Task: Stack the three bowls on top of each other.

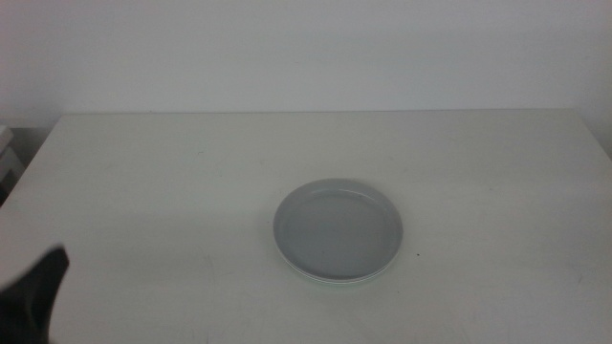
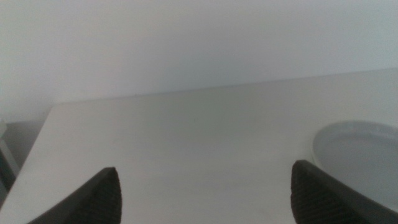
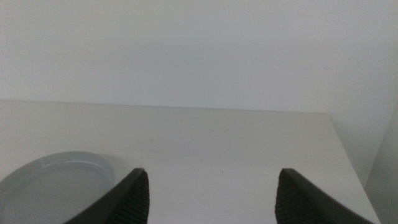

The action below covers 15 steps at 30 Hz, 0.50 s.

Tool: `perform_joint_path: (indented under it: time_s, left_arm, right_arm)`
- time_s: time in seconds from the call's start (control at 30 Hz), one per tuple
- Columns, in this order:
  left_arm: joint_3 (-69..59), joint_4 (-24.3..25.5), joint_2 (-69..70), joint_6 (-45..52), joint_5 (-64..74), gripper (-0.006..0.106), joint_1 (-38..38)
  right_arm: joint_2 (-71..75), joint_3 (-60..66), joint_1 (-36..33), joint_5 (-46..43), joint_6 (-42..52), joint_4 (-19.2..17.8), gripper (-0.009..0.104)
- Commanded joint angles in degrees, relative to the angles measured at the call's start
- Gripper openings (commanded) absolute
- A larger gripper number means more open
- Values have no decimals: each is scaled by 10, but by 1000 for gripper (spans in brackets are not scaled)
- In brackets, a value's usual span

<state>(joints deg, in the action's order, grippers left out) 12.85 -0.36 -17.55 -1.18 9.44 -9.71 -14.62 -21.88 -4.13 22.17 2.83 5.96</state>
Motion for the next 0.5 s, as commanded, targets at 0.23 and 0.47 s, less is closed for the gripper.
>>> perform_joint_path:
  time_s: [0.23,0.47]
  left_arm:
    - [-144,-8,184,-5,-45,105,0]
    - [-143,-8,190,-5,-24,105,0]
  right_arm:
    - [138,149,4,-56,5,-10,52]
    - [167,227,4,-58,5,-10,52]
